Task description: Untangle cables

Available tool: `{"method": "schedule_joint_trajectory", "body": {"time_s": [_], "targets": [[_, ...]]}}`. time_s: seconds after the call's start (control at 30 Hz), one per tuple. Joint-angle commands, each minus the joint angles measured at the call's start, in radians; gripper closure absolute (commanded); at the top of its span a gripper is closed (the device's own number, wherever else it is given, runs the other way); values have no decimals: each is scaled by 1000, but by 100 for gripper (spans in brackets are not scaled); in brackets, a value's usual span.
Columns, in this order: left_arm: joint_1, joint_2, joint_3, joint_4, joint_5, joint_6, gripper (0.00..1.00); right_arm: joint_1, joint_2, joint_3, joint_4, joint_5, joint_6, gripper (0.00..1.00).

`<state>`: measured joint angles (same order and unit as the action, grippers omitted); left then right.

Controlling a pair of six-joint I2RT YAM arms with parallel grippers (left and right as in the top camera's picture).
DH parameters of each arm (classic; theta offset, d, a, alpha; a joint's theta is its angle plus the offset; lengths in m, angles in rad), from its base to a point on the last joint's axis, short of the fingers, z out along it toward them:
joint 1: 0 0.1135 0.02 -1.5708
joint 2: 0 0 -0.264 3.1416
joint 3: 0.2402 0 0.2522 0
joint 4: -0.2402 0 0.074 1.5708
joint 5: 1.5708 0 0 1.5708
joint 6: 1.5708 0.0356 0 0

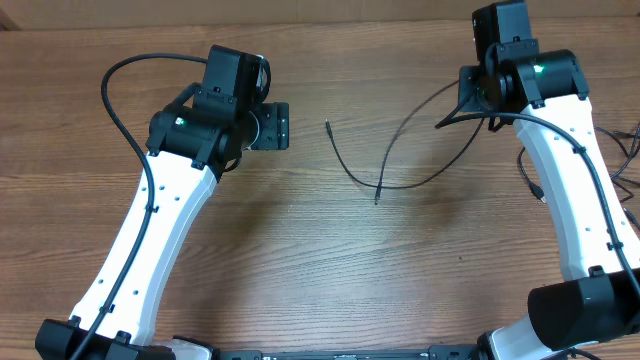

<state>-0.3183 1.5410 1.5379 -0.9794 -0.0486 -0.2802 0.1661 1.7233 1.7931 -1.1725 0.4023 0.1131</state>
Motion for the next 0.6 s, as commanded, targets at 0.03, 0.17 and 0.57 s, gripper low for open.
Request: {"method": "schedule_joint_trajectory", "body": {"time_s": [0.03, 0.17, 0.57], "targets": [[4, -18, 3, -16, -29, -15, 20, -33, -29, 41, 84, 435, 29, 96], [4, -18, 3, -18, -29, -15, 20, -98, -29, 133, 138, 509, 25, 96], [4, -18, 3, -18, -29, -15, 19, -438, -27, 273, 60, 109, 84, 96]]}}
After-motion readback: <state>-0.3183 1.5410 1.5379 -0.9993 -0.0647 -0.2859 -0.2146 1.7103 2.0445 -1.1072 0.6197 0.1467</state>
